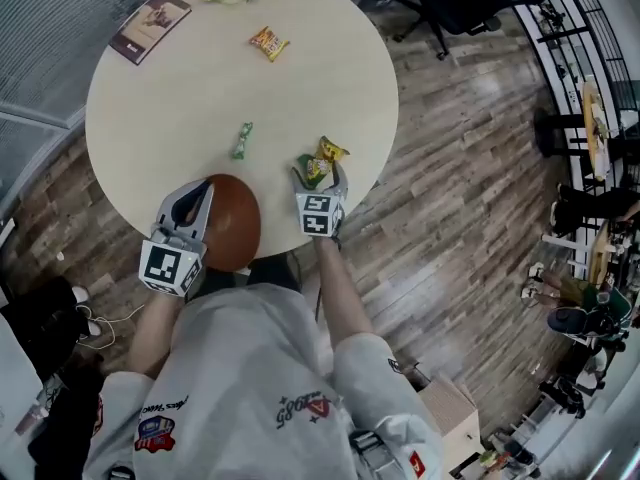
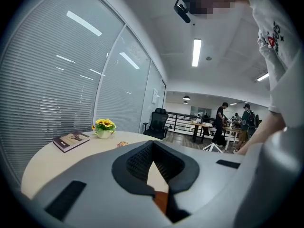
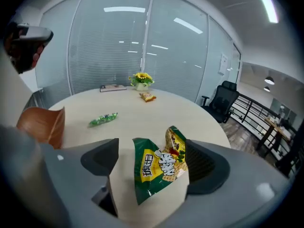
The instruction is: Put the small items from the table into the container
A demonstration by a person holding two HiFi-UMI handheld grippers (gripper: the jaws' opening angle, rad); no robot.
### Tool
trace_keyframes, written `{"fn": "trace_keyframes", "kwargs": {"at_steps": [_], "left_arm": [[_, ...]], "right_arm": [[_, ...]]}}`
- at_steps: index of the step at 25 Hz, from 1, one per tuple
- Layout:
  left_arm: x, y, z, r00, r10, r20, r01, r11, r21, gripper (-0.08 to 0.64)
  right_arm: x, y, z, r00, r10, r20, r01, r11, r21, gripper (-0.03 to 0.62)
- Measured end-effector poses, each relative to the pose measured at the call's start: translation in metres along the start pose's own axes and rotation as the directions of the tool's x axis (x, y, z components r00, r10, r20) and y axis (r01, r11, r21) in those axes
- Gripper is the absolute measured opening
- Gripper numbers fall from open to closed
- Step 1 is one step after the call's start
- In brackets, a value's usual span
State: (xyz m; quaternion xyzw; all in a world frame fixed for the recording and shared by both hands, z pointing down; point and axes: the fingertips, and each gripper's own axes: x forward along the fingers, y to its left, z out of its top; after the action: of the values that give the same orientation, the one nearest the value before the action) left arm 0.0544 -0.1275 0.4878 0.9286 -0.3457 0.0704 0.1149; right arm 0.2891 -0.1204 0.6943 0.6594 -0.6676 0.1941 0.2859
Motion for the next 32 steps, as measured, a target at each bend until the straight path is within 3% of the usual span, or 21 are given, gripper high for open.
{"fn": "trace_keyframes", "kwargs": {"at_steps": [5,10,12,16,20,23,26,29,32], "left_arm": [[0.016,0.011,-0.003,0.999,0.023,-0.034,-0.023,1.0,-0.011,0.005],[0.022,0.018,-0.006,0.998,0.047,-0.045,-0.048,0.999,-0.013,0.005],[0.023,0.018,-0.005,0.997,0.055,-0.046,-0.056,0.998,-0.014,0.005],[0.022,0.022,-0.004,0.997,0.063,-0.043,-0.063,0.998,-0.017,0.005],[0.016,0.025,-0.004,0.997,0.072,-0.035,-0.072,0.997,-0.019,0.005],[0.01,0.025,0.0,0.996,0.085,-0.018,-0.085,0.996,-0.018,0.005],[-0.001,0.028,0.003,0.994,0.105,0.003,-0.105,0.994,-0.018,0.005],[-0.015,0.042,-0.004,0.992,0.122,-0.005,-0.122,0.992,-0.012,0.005],[-0.033,0.061,-0.013,0.989,0.145,-0.032,-0.145,0.989,0.001,0.005]], "right_arm": [[0.037,-0.008,-0.031,0.99,0.015,-0.139,-0.016,1.0,-0.009,0.446],[0.051,-0.02,-0.036,0.987,-0.011,-0.159,0.013,1.0,0.013,0.437],[0.05,-0.024,-0.036,0.986,-0.02,-0.168,0.025,0.999,0.025,0.302],[0.048,-0.03,-0.035,0.983,-0.023,-0.181,0.034,0.998,0.056,0.209],[0.042,-0.025,-0.028,0.986,0.009,-0.167,0.005,0.997,0.083,0.186],[0.018,-0.011,-0.002,0.994,0.055,-0.092,-0.048,0.996,0.073,0.186],[-0.025,0.026,0.037,0.988,0.157,0.016,-0.157,0.987,0.037,0.186],[-0.062,0.089,0.064,0.952,0.297,0.072,-0.294,0.955,-0.043,0.187],[-0.085,0.16,0.065,0.904,0.424,0.06,-0.416,0.902,-0.116,0.187]]}}
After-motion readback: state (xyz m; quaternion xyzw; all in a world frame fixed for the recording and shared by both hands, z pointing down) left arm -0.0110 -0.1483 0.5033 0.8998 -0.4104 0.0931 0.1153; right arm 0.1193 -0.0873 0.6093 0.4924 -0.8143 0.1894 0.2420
